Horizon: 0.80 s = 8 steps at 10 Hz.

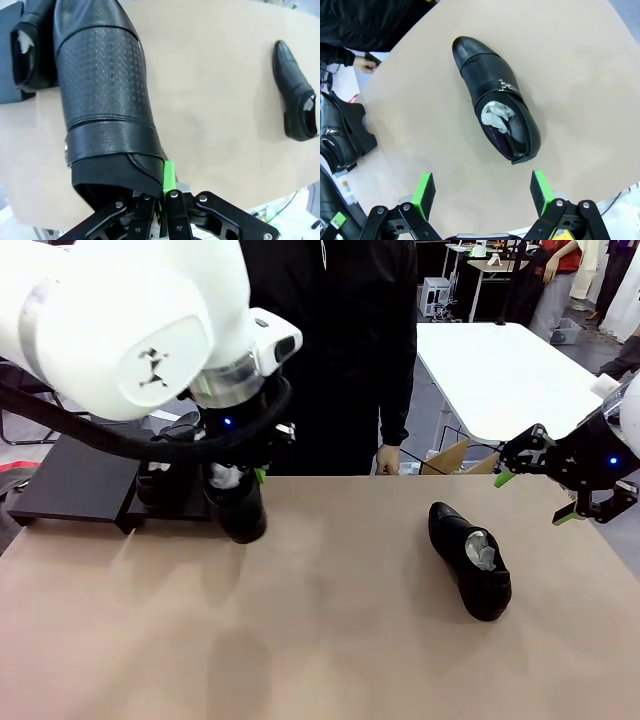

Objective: Organize the shoes by placing them on the stand.
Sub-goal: Place the Shoe from the middle of the table onto the Shoes Stand.

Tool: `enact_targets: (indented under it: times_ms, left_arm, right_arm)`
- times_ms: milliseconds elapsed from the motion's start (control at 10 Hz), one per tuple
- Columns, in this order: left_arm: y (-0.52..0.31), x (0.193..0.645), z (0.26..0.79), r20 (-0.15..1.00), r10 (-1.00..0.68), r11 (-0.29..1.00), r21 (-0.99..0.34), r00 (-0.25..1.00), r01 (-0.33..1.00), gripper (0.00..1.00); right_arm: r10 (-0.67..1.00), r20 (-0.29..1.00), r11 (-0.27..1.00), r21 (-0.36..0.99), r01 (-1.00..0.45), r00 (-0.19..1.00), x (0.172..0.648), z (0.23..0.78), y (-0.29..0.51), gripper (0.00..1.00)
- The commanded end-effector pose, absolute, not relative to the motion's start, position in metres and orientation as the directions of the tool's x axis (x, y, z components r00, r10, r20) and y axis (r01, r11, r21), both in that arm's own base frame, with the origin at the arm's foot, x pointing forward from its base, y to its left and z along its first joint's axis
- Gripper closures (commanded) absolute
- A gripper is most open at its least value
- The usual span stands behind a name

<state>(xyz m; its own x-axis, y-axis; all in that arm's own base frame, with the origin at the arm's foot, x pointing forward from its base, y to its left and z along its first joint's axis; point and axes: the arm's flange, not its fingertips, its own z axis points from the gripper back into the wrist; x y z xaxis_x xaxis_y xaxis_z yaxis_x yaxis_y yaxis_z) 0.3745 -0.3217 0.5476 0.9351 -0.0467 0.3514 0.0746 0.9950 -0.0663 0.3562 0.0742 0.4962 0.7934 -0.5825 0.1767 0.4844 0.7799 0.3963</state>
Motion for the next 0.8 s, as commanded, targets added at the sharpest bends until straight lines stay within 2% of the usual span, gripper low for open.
enact_targets:
  times_ms: [0,100,200,500,600,700]
  left_arm:
    - [-0.340,0.365,0.542,0.365,-0.079,0.991,-0.071,0.928,0.113,1.00]
    - [-0.322,0.375,0.548,0.351,-0.047,0.995,-0.066,0.935,0.075,1.00]
    - [-0.292,0.388,0.563,0.474,-0.009,1.000,-0.022,0.880,0.022,1.00]
    - [-0.220,0.425,0.582,0.566,-0.065,0.998,0.035,0.822,0.055,1.00]
    - [-0.198,0.442,0.573,0.542,-0.077,0.997,0.046,0.837,0.062,1.00]
    - [-0.178,0.458,0.555,0.490,-0.150,0.986,0.134,0.859,0.095,1.00]
  right_arm:
    - [-0.574,0.176,0.784,0.401,0.474,0.800,0.357,0.497,0.073,0.00]
    - [-0.574,0.176,0.784,0.401,0.474,0.800,0.357,0.497,0.073,0.00]
    - [-0.574,0.176,0.784,0.401,0.474,0.800,0.357,0.497,0.073,0.00]
    - [-0.574,0.176,0.784,0.401,0.474,0.800,0.357,0.497,0.073,0.00]
    - [-0.574,0.176,0.784,0.401,0.474,0.800,0.357,0.497,0.073,0.00]
    - [-0.574,0.176,0.784,0.401,0.474,0.800,0.357,0.497,0.073,0.00]
